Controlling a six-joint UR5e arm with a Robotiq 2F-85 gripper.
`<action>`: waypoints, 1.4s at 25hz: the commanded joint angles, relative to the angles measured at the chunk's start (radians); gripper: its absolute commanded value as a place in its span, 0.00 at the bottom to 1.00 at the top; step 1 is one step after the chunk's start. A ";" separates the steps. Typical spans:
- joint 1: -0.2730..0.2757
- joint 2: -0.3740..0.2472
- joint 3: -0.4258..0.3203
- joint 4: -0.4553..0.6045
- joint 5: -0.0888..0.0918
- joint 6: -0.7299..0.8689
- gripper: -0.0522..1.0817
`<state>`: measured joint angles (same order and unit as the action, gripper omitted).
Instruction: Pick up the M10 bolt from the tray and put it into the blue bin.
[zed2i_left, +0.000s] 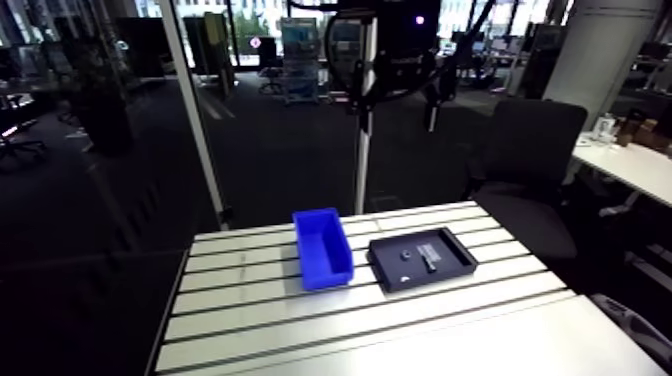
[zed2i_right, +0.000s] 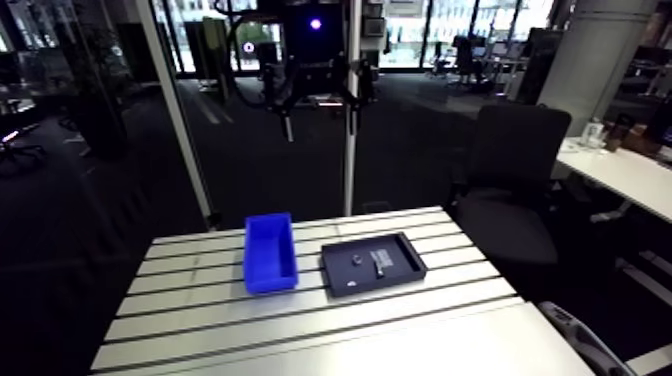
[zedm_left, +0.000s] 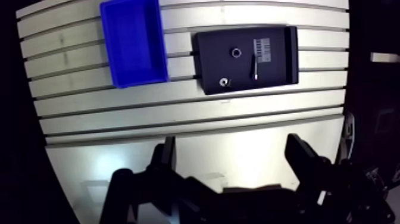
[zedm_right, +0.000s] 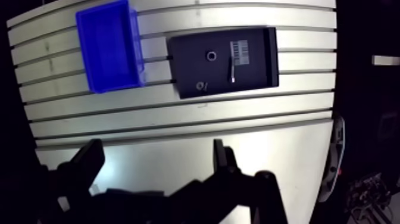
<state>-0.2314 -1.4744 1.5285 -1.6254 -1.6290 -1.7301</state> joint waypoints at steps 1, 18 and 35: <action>-0.011 0.010 0.002 -0.004 0.024 -0.016 0.05; -0.134 0.101 0.054 -0.098 0.048 -0.112 0.05; -0.211 0.179 0.164 -0.302 0.050 -0.177 0.05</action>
<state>-0.4268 -1.3185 1.6682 -1.8772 -1.5799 -1.9028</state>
